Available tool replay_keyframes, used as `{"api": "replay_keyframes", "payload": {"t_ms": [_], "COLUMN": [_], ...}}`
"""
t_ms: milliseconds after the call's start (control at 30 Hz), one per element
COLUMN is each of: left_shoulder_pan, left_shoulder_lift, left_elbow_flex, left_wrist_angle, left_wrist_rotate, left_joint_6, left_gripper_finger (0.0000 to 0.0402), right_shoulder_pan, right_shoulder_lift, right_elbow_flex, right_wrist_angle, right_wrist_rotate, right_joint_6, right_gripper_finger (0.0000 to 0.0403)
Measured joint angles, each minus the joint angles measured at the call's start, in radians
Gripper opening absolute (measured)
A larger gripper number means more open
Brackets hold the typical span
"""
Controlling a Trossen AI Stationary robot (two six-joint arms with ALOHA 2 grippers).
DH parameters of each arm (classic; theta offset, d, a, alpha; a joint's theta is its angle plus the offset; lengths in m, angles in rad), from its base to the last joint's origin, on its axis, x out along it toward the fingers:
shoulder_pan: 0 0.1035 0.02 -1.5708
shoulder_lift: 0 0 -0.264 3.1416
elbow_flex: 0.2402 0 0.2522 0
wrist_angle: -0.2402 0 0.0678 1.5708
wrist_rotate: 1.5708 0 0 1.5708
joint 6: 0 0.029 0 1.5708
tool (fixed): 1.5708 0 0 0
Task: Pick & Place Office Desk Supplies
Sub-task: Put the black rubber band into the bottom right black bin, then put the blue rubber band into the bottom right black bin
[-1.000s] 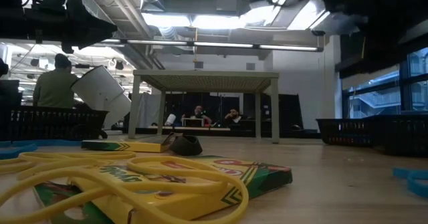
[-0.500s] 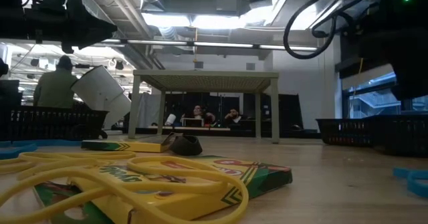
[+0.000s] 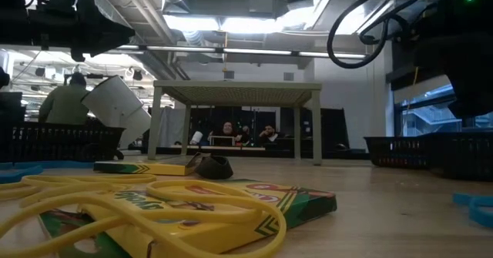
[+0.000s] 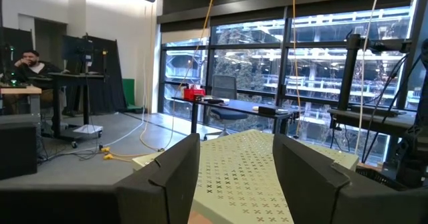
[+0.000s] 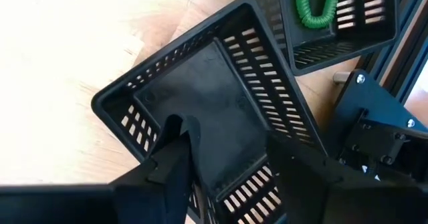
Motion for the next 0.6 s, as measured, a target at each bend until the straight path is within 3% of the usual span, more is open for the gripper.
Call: {"api": "replay_keyframes", "payload": {"t_ms": [200,467,600], "left_shoulder_pan": [0.0,0.0,0.0], "left_shoulder_lift": [0.0,0.0,0.0], "left_elbow_flex": [0.0,0.0,0.0], "left_wrist_angle": [0.0,0.0,0.0], "left_wrist_rotate": [0.0,0.0,0.0], "left_joint_6": [0.0,0.0,0.0], "left_gripper_finger": [0.0186,0.0187,0.0185], "right_shoulder_pan": [0.001,0.0,0.001], "right_shoulder_lift": [0.0,0.0,0.0], "right_elbow_flex": [0.0,0.0,0.0], "right_wrist_angle": [-0.015,-0.016,-0.007], "right_wrist_rotate": [0.0,0.017,-0.037], "right_joint_6": [-0.074,-0.031,0.008], "right_gripper_finger": [0.0185,0.0185,0.0185]}}
